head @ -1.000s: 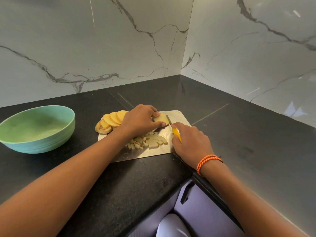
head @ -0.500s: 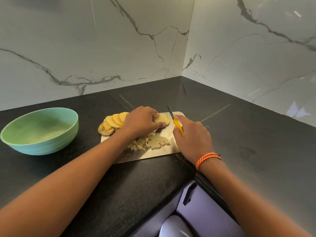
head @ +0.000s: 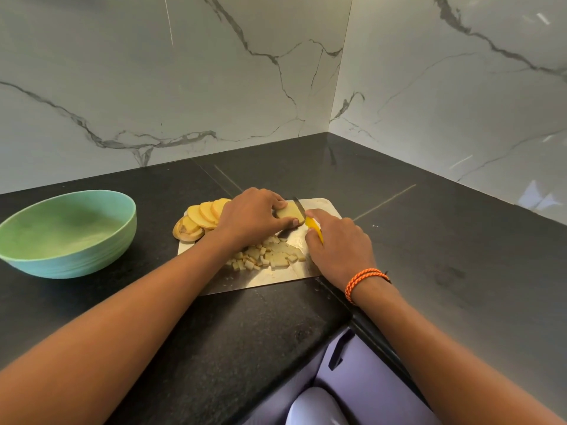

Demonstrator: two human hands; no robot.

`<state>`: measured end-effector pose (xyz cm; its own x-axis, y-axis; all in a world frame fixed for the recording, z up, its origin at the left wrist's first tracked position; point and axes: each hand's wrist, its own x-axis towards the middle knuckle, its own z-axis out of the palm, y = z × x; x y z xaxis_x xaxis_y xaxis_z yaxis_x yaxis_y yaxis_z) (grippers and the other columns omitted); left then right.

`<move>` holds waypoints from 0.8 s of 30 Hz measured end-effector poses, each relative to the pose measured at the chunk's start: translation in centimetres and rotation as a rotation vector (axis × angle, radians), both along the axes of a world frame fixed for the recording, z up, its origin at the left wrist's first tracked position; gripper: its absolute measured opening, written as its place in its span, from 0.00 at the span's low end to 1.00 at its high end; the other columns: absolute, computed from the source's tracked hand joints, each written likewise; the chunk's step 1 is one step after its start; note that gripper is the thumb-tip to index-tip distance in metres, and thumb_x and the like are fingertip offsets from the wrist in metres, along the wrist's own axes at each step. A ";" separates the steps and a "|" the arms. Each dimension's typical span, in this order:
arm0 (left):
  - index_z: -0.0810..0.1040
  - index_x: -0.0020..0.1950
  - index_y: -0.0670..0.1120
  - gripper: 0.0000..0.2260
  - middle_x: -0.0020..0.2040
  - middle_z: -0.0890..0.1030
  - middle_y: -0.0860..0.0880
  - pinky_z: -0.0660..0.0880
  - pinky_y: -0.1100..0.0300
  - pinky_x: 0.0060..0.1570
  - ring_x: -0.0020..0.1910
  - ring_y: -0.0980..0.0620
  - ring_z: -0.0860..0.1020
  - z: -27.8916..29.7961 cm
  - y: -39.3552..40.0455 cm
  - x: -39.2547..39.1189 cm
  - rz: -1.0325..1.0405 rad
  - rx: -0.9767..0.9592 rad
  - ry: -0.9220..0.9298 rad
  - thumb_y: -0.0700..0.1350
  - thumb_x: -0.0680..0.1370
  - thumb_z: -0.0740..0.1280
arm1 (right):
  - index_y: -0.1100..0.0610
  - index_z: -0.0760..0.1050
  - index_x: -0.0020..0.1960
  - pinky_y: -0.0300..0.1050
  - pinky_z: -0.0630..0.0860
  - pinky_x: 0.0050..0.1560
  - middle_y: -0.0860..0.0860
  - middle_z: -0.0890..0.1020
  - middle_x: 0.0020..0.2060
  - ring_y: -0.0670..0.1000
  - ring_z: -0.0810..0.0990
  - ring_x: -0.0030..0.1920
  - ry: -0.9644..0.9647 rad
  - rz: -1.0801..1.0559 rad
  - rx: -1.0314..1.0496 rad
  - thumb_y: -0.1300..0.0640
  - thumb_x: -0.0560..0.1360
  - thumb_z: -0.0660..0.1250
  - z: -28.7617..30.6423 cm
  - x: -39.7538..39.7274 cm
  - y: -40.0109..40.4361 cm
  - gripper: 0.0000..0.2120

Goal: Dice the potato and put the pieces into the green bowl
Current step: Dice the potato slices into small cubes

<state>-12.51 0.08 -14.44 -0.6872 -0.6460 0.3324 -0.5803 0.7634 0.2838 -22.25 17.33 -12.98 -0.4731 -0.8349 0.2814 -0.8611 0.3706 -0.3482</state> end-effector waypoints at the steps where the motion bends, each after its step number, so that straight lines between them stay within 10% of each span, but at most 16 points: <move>1: 0.82 0.69 0.54 0.30 0.68 0.81 0.59 0.79 0.57 0.48 0.62 0.56 0.79 0.0 0.0 0.0 0.000 0.001 0.003 0.72 0.75 0.69 | 0.45 0.69 0.76 0.50 0.70 0.45 0.56 0.82 0.50 0.54 0.70 0.43 -0.008 0.000 -0.013 0.52 0.84 0.56 0.0 -0.1 0.0 0.21; 24: 0.83 0.68 0.55 0.29 0.67 0.82 0.59 0.81 0.54 0.54 0.63 0.56 0.79 -0.1 -0.2 -0.1 0.000 0.007 0.001 0.71 0.75 0.69 | 0.47 0.70 0.73 0.51 0.72 0.48 0.53 0.82 0.58 0.57 0.79 0.56 0.038 0.002 0.077 0.50 0.83 0.57 -0.1 0.4 0.2 0.19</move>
<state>-12.60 -0.10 -14.51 -0.6868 -0.6485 0.3283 -0.5801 0.7612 0.2900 -21.86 17.58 -13.08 -0.4619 -0.8556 0.2338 -0.8737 0.3936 -0.2858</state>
